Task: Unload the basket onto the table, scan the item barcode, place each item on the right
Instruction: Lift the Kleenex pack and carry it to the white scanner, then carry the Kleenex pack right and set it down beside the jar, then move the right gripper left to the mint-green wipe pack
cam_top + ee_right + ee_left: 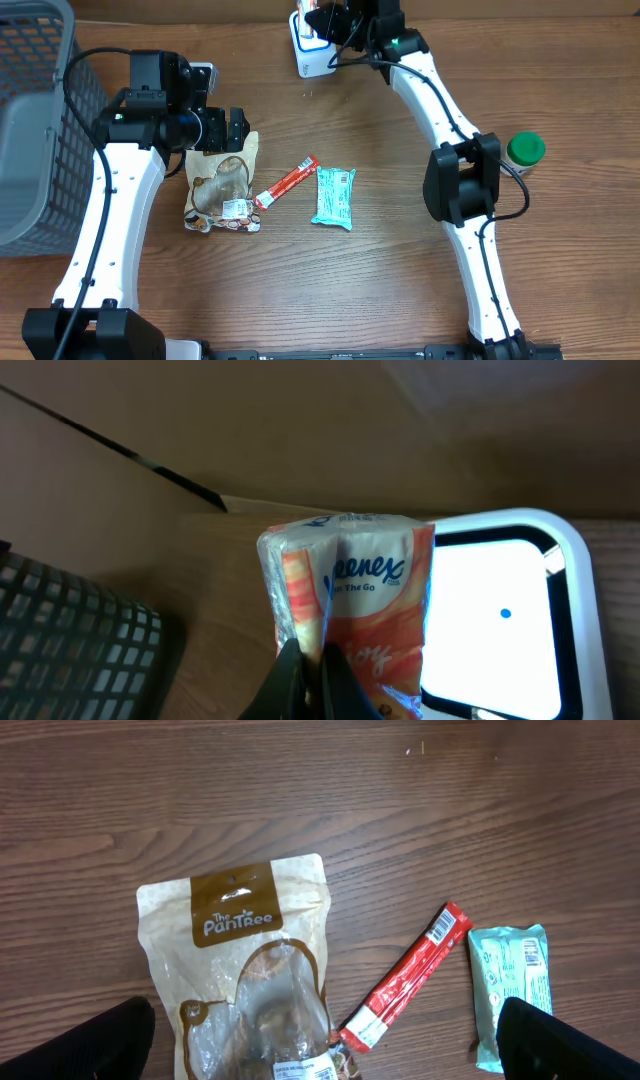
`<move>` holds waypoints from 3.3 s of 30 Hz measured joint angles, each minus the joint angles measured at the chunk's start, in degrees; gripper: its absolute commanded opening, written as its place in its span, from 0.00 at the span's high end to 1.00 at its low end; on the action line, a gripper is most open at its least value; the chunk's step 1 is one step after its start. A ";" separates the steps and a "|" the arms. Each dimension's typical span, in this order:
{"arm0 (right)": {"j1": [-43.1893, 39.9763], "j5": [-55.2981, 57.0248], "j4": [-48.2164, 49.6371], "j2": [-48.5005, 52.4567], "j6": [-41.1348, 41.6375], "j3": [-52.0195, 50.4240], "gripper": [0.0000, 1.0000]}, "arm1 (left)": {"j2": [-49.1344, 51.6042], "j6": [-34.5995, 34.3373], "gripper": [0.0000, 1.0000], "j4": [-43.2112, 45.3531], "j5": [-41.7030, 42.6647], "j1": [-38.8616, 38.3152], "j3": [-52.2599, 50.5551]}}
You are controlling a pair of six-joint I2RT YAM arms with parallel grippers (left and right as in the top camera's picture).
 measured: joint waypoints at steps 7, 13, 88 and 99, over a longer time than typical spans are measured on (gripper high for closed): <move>0.00 0.17 0.85 3.87 4.57 -0.02 0.96 | 0.00 0.00 0.00 -0.02 0.00 0.00 0.00; 0.00 -0.07 0.87 3.93 5.46 -0.02 0.96 | 0.00 0.00 0.00 0.00 0.00 0.00 0.00; 0.09 34.45 -48.70 -23.50 -14.29 -39.15 0.23 | 0.00 -0.02 0.00 0.02 -0.02 0.00 0.00; -8.98 32.09 -45.72 -24.37 -14.16 -45.94 0.26 | 0.00 0.00 0.00 -0.02 0.00 0.00 0.00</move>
